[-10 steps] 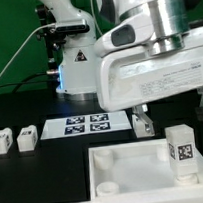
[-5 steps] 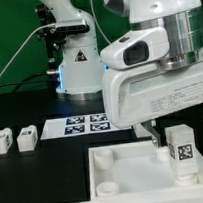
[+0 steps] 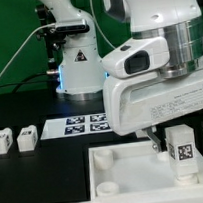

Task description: Assemble one leg

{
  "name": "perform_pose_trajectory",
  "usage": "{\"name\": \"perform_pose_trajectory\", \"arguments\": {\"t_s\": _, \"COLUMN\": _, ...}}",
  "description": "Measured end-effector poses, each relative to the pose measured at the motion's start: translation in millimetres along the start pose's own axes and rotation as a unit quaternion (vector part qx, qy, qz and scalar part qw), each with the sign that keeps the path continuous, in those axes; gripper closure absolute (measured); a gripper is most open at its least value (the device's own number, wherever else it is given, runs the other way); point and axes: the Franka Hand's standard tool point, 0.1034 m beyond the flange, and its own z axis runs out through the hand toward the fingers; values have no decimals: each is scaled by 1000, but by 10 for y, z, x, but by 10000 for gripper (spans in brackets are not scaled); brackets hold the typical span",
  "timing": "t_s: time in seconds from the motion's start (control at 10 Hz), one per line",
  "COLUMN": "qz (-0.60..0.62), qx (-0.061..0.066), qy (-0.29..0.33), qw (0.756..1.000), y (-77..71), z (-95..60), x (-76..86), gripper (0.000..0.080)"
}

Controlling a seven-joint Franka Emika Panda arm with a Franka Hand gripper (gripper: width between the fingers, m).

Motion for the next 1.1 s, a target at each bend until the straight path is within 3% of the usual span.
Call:
{"name": "perform_pose_trajectory", "arguments": {"t_s": 0.1, "qz": 7, "qx": 0, "qy": 0, "qw": 1000, "y": -1, "z": 0, "x": 0, "gripper": 278}}
{"name": "perform_pose_trajectory", "arguments": {"t_s": 0.2, "qz": 14, "qx": 0, "qy": 1, "qw": 1000, "y": 3, "z": -2, "x": 2, "gripper": 417}}
{"name": "perform_pose_trajectory", "arguments": {"t_s": 0.3, "qz": 42, "qx": -2, "qy": 1, "qw": 999, "y": 44, "z": -2, "x": 2, "gripper": 499}}
{"name": "perform_pose_trajectory", "arguments": {"t_s": 0.4, "qz": 96, "qx": -2, "qy": 1, "qw": 995, "y": 40, "z": -1, "x": 1, "gripper": 499}}
{"name": "perform_pose_trajectory", "arguments": {"t_s": 0.6, "qz": 222, "qx": 14, "qy": 2, "qw": 975, "y": 89, "z": 7, "x": 26, "gripper": 500}}
{"name": "perform_pose_trajectory", "arguments": {"t_s": 0.9, "qz": 395, "qx": 30, "qy": 19, "qw": 918, "y": 104, "z": 17, "x": 62, "gripper": 502}}
{"name": "perform_pose_trajectory", "arguments": {"t_s": 1.1, "qz": 516, "qx": 43, "qy": 19, "qw": 855, "y": 96, "z": 25, "x": 59, "gripper": 502}}
